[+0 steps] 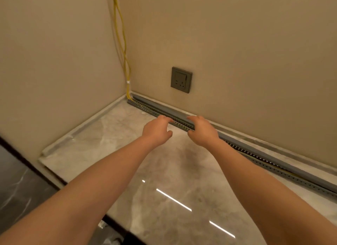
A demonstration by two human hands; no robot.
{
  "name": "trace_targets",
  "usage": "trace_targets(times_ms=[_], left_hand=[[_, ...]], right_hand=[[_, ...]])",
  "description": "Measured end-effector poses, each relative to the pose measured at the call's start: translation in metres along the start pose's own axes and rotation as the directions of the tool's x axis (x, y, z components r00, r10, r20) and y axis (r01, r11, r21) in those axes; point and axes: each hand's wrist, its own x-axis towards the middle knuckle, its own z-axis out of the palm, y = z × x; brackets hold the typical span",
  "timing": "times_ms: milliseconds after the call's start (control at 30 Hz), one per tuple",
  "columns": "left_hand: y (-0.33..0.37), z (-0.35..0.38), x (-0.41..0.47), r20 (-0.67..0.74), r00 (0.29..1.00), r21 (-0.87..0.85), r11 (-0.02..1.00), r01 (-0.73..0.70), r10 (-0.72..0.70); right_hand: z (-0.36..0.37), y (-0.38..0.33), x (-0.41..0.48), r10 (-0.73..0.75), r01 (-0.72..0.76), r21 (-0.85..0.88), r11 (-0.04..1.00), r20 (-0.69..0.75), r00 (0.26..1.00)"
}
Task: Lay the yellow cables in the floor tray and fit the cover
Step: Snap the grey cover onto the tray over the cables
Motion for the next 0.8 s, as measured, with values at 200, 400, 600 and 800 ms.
trace_targets(times_ms=[200, 400, 600, 800], left_hand=[[-0.060, -0.013, 0.024, 0.013, 1.000, 0.003, 1.000, 0.001, -0.001], [-0.122, -0.029, 0.063, 0.028, 0.997, 0.000, 0.998, -0.069, 0.069], [-0.178, -0.033, 0.104, 0.061, 0.993, 0.017, 0.995, -0.099, 0.098], [-0.222, -0.026, 0.144, 0.064, 0.977, 0.113, 0.972, -0.207, 0.201]], right_hand=[[0.024, -0.039, 0.040, 0.008, -0.008, 0.026, 1.000, -0.008, 1.000], [0.055, -0.094, 0.089, 0.048, -0.046, 0.067, 0.997, -0.021, 0.999], [0.081, -0.133, 0.140, 0.048, -0.044, 0.078, 0.996, -0.044, 0.998], [0.100, -0.154, 0.184, 0.083, -0.078, 0.089, 0.993, -0.056, 0.995]])
